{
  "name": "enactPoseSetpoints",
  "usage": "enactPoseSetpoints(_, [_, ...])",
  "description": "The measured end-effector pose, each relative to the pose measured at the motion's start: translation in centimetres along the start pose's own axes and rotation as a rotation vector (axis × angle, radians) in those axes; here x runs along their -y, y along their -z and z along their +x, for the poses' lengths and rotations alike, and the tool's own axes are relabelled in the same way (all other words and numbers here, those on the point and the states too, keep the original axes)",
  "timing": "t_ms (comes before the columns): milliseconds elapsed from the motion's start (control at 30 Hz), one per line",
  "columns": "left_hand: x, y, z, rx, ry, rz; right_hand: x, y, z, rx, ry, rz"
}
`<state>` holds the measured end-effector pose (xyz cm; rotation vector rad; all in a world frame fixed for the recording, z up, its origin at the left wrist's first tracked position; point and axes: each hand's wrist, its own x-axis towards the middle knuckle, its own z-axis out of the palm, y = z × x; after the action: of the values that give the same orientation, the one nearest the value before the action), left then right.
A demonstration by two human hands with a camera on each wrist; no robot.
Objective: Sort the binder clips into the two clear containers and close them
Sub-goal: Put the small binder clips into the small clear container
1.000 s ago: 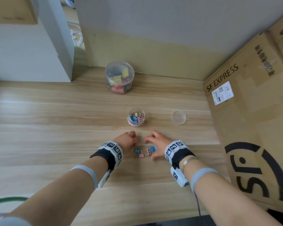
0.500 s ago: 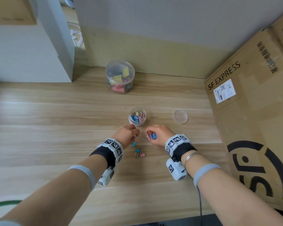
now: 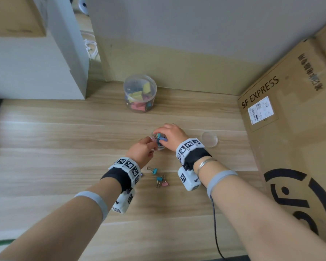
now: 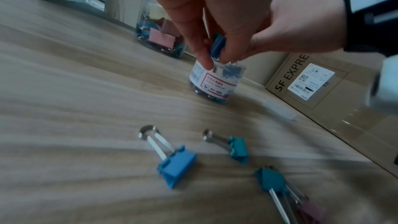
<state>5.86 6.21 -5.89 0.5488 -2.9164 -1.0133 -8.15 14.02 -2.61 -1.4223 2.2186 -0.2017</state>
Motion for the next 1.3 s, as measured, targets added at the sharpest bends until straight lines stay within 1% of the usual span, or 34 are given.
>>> enactPoseSetpoints(100, [-0.4,0.7,1.2,-0.050,0.011,-0.020,-1.3,-0.1,-1.4,-0.125,-0.018,0.027])
enactPoseSetpoints(133, [-0.7,0.9,1.9,-0.063,0.009,-0.027,-1.8,0.0,-2.0,-0.154,-0.028,0.037])
enactPoseSetpoints(167, [-1.0,1.0,2.6,-0.066,0.010,-0.031,-2.2,0.0,-2.7,-0.153,-0.044,0.047])
enactPoseSetpoints(267, [-2.2,1.0,4.6,-0.011,0.043,0.001,-2.9,-0.3,-4.4,-0.033,-0.094,0.035])
enactPoseSetpoints(400, [-2.8,0.9,5.3,0.110,0.053,0.025,-2.2,-1.7,-5.6,0.223,-0.095,-0.010])
enactPoseSetpoints(433, [-2.6,0.9,5.0,0.111,0.033,0.027,-1.9,-2.2,-5.7,0.274,-0.089,-0.016])
enactPoseSetpoints(533, [-1.3,0.6,3.1,0.003,-0.080,0.010,-0.9,-3.8,-5.9,0.399,-0.061,-0.075])
enactPoseSetpoints(600, [-0.1,0.3,1.6,-0.049,-0.102,0.048,-0.2,-4.8,-5.9,0.437,-0.006,-0.145])
enactPoseSetpoints(667, [0.8,-0.1,0.2,-0.052,-0.094,0.071,0.3,-5.8,-5.9,0.442,0.068,-0.208])
enactPoseSetpoints(700, [1.0,-0.1,-0.3,0.011,-0.053,0.079,0.6,-6.3,-5.8,0.446,0.095,-0.223])
enactPoseSetpoints(800, [1.7,-0.5,-1.5,0.328,0.151,0.204,1.0,-7.1,-5.4,0.436,0.137,-0.230])
enactPoseSetpoints(833, [1.9,-0.7,-1.9,0.392,0.187,0.247,1.0,-7.1,-5.3,0.430,0.135,-0.221])
enactPoseSetpoints(900, [2.1,-1.1,-2.3,0.439,0.209,0.268,0.9,-6.9,-5.2,0.413,0.139,-0.209])
enactPoseSetpoints(966, [2.0,-1.3,-2.6,0.488,0.191,0.264,0.8,-6.7,-5.2,0.396,0.156,-0.231])
enactPoseSetpoints(1066, [2.1,-1.3,-3.0,0.610,0.127,0.291,0.8,-6.7,-5.3,0.373,0.127,-0.255])
enactPoseSetpoints(1133, [2.1,-1.0,-3.1,0.659,0.083,0.316,0.9,-6.7,-5.3,0.365,0.094,-0.262])
enactPoseSetpoints(1200, [2.2,-0.9,-3.0,0.675,0.061,0.333,1.0,-6.7,-5.2,0.371,0.071,-0.268])
enactPoseSetpoints(1300, [2.1,-0.9,-2.9,0.644,0.072,0.313,1.0,-6.5,-5.2,0.354,0.047,-0.241])
